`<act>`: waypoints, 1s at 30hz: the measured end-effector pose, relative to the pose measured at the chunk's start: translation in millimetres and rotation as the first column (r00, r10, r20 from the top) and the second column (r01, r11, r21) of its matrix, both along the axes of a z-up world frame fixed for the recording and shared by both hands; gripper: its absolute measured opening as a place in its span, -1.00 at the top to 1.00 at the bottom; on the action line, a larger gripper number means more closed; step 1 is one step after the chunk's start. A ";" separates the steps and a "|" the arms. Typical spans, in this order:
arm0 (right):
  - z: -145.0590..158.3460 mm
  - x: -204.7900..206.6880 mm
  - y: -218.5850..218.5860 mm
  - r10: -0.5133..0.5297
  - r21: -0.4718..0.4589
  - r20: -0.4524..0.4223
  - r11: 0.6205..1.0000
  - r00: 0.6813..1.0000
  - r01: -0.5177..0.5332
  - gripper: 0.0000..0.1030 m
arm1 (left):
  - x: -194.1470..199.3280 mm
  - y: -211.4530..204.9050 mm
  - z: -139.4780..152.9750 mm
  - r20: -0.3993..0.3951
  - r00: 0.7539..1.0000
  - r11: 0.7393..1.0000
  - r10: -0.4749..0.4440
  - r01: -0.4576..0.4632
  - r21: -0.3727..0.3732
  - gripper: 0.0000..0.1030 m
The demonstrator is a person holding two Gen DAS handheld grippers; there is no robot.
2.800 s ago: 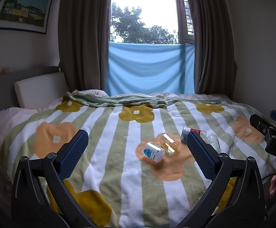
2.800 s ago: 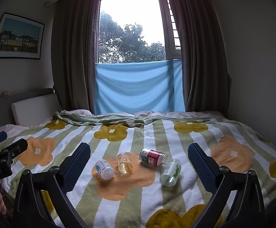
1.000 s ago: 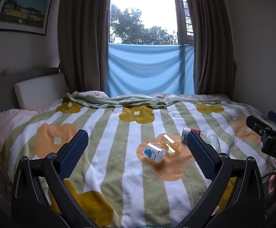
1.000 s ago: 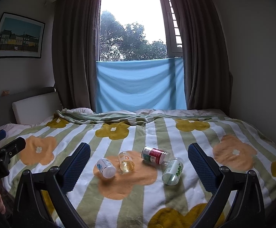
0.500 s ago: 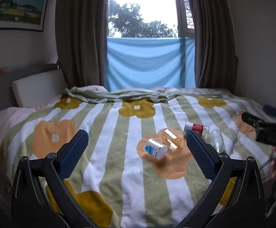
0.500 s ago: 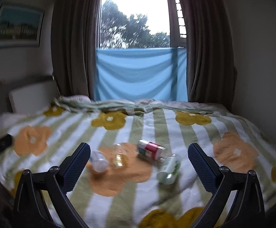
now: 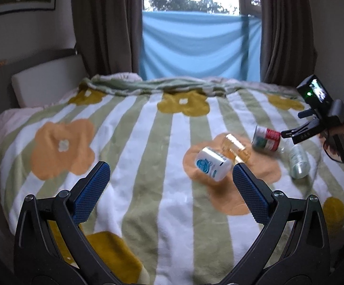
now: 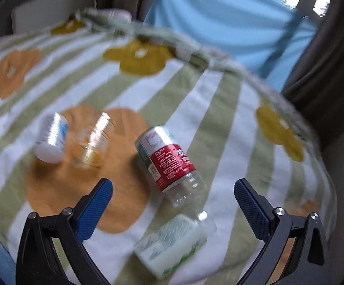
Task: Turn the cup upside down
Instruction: 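Reach the right tool to the red-labelled bottle and close around it, then lift the red-labelled bottle with the right tool and carry it toward the left tool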
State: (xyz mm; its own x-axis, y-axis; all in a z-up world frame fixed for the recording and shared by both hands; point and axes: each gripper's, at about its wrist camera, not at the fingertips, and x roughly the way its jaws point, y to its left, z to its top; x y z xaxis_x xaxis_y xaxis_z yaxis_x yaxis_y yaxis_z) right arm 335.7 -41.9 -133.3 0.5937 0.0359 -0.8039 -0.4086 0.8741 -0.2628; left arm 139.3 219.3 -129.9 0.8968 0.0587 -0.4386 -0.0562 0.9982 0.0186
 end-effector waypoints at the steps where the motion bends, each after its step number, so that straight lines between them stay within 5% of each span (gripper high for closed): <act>1: -6.9 9.9 1.1 0.010 -0.018 -0.026 1.000 1.000 -0.010 -0.99 | 5.3 0.6 -4.0 -0.011 1.000 1.000 0.003 -0.003 0.002 -0.99; 10: -68.0 67.0 19.4 0.089 -0.246 -0.197 0.959 0.976 -0.137 -0.97 | 28.2 3.2 -27.1 -0.067 0.998 1.000 0.021 -0.020 0.019 -0.99; 13: -79.8 72.9 22.5 0.094 -0.287 -0.234 0.944 0.968 -0.161 -0.62 | 29.7 6.2 -29.2 -0.079 0.997 1.000 0.028 -0.026 0.016 -0.99; 14: -82.3 73.4 23.7 0.093 -0.292 -0.244 0.942 0.965 -0.165 -0.35 | 29.7 7.6 -29.4 -0.079 0.996 1.000 0.029 -0.028 0.014 -0.99; 16: -86.0 73.5 25.7 0.085 -0.297 -0.258 0.941 0.962 -0.163 -0.25 | 28.2 10.7 -29.0 -0.077 0.996 0.999 0.034 -0.034 0.006 -0.99; 23: -62.1 61.9 36.5 0.093 -0.259 -0.208 0.955 0.974 -0.146 -0.23 | 12.3 18.6 -16.2 -0.047 0.998 0.999 0.044 -0.044 -0.005 -0.99; 30: -5.9 -9.3 73.0 0.241 -0.157 -0.162 0.951 0.957 -0.266 -0.23 | -15.6 24.3 2.9 0.003 0.999 0.999 0.033 -0.033 -0.017 -0.99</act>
State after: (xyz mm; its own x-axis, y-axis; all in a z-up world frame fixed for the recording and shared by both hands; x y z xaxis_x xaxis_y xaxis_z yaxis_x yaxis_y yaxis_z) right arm 326.4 31.0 -139.2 0.4654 0.0217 -0.8848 -0.6538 0.6823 -0.3271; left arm 123.7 243.5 -127.0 0.8960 0.0805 -0.4366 -0.0889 0.9960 0.0013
